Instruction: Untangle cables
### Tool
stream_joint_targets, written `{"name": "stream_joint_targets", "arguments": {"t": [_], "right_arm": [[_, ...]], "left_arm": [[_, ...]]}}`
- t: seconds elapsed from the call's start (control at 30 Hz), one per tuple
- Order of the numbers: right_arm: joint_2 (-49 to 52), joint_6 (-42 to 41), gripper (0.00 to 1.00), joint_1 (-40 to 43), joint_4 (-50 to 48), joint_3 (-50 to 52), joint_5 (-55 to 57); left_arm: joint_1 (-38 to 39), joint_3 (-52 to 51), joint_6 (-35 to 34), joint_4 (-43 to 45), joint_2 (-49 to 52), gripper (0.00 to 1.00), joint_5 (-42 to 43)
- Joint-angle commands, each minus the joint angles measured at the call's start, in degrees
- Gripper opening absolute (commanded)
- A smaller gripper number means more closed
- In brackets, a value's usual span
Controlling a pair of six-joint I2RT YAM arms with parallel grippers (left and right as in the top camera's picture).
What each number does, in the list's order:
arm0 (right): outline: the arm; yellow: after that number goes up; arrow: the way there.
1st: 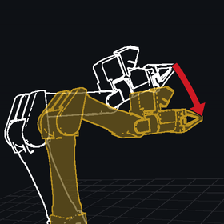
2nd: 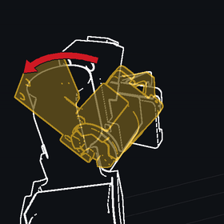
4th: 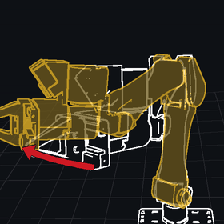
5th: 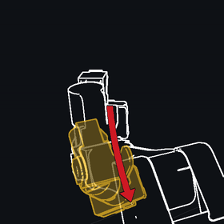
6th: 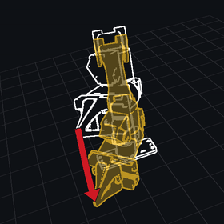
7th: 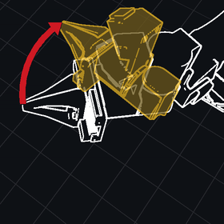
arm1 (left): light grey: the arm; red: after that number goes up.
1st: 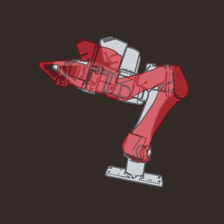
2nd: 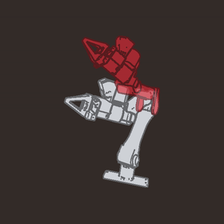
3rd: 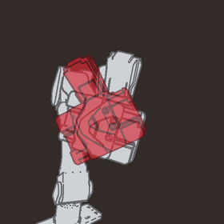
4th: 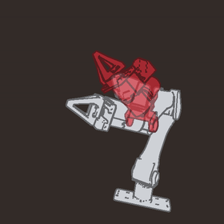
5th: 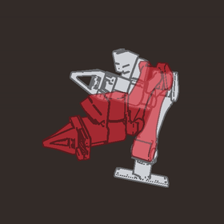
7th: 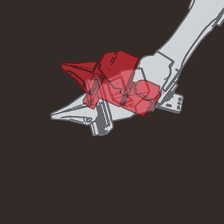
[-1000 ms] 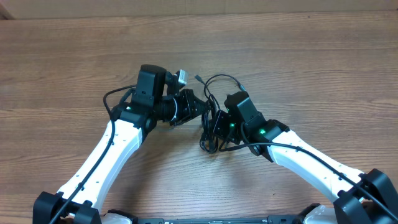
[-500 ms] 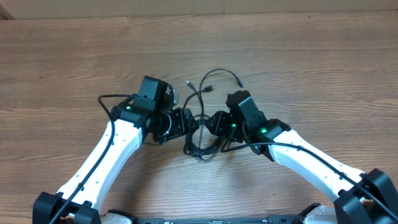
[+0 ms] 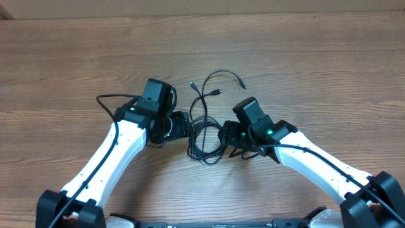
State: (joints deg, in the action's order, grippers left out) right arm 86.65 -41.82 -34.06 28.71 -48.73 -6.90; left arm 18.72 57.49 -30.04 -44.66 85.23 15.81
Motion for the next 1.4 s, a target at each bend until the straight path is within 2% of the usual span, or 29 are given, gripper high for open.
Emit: {"name": "stream_joint_targets", "arguments": {"t": [0.0,0.23,0.37,0.47,0.5,0.53,0.63,0.77,0.9,0.97,1.0,1.03,1.27,1.37], "right_arm": [[1.2,3.3,0.66,0.3,-3.2,1.4,4.4],[8.2,19.7,0.59,-0.6,-12.8,2.0,5.3],[12.7,21.3,0.56,-1.2,-14.3,2.0,7.3],[13.4,21.4,0.37,-1.2,-14.3,2.0,7.3],[13.4,21.3,0.31,-1.2,-14.1,2.0,7.2],[13.4,21.3,0.21,-1.3,-13.8,2.0,6.8],[13.4,21.7,0.04,-1.7,-12.3,2.0,6.8],[13.2,22.2,0.04,-1.6,-11.7,1.8,5.2],[11.3,22.3,0.04,0.8,-9.8,-1.8,-2.4],[9.2,24.4,0.04,2.0,-8.5,-4.0,-6.9],[7.8,27.1,0.04,2.4,-7.2,-5.3,-9.0],[6.8,28.8,0.04,2.5,-6.2,-6.2,-9.2],[0.2,33.2,0.04,1.1,-0.8,-8.0,-5.2],[-1.6,33.9,0.04,0.0,0.5,-8.0,-5.2]], "left_arm": [[0.5,-0.8,0.3,0.3,1.8,0.62,-0.9],[0.4,-0.8,0.3,1.3,1.9,0.66,-1.0],[0.4,-0.8,0.5,2.2,1.9,0.70,-1.3],[0.4,-0.8,1.9,4.2,1.9,0.83,-1.4],[0.4,-0.8,2.5,5.0,1.9,0.85,-1.4],[0.4,-0.8,3.2,5.7,1.9,0.86,-1.4],[0.4,-0.8,3.2,7.6,1.9,0.88,-2.4],[0.4,-0.8,3.2,8.6,1.9,0.88,-3.1],[0.4,-0.8,3.3,8.7,1.9,0.87,-2.7],[0.4,-0.8,3.3,9.3,1.9,0.91,-2.6],[0.4,-0.8,3.3,9.8,1.9,0.96,-2.6],[0.4,-0.8,3.3,10.3,1.9,1.00,-2.2],[0.5,-0.8,3.1,13.7,1.9,1.00,-0.8],[0.5,-0.8,-0.3,14.3,2.8,0.99,-0.8]]}}
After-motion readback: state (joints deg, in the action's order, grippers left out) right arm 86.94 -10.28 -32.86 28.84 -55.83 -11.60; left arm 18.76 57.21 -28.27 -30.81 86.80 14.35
